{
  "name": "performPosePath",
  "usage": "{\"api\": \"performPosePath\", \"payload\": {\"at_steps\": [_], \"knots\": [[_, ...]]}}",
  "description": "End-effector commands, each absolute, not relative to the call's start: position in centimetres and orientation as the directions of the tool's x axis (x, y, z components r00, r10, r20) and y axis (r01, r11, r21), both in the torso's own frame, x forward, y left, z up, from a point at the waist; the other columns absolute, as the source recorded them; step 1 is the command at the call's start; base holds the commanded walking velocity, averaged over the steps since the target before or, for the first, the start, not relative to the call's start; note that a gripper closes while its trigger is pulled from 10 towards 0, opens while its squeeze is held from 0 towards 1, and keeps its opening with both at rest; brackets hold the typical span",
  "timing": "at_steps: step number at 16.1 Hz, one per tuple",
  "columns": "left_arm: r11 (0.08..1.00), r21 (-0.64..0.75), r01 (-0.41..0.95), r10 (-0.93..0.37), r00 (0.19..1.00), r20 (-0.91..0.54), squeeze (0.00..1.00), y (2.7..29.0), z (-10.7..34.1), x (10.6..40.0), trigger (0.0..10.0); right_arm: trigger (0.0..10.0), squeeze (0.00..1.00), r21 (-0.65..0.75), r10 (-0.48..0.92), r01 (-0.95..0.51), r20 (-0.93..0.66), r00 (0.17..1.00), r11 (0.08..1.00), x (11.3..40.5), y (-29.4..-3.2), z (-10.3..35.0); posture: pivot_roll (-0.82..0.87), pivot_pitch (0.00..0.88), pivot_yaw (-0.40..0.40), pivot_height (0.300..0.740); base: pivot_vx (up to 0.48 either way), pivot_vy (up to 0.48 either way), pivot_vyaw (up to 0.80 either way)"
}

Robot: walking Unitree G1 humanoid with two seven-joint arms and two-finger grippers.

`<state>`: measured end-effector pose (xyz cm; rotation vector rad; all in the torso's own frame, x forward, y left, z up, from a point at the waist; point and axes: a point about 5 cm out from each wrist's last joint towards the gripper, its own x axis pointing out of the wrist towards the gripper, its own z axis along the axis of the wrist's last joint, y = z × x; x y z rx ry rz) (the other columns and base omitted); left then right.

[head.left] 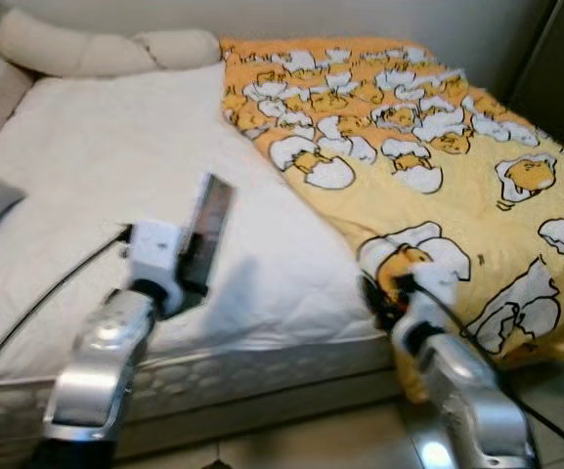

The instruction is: Clean up the room

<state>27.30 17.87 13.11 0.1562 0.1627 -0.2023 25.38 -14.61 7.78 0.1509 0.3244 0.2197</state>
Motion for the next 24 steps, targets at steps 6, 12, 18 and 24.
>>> {"api": "performPosePath", "payload": {"at_steps": [6,12,18,24], "knots": [[0.961,0.144,0.238,-0.219,0.967,-0.133,0.00,17.03,14.19,27.44,10.0,10.0,0.00,0.193,0.242,-0.192,-0.289,0.926,0.962,25.35,-15.03,7.99,0.04,0.000,0.024,0.740,0.000,0.417,0.00],[0.961,0.147,0.233,-0.214,0.968,-0.133,0.00,17.12,14.24,27.48,10.0,10.0,0.00,0.195,0.264,-0.214,-0.286,0.921,0.957,25.49,-14.75,7.97,0.04,0.000,0.021,0.740,0.000,0.419,0.00],[0.963,0.122,0.242,-0.230,0.967,-0.109,0.00,16.80,14.56,27.50,10.0,10.0,0.00,0.197,0.274,-0.223,-0.285,0.919,0.955,25.54,-14.69,7.92,0.05,0.000,0.018,0.740,0.000,0.269,0.00],[0.963,0.113,0.245,-0.233,0.966,-0.111,0.00,16.60,14.49,27.68,10.0,10.0,0.00,0.173,0.305,-0.266,-0.272,0.913,0.948,25.63,-14.45,8.16,0.05,0.000,0.014,0.740,0.088,0.000,0.00]]}}
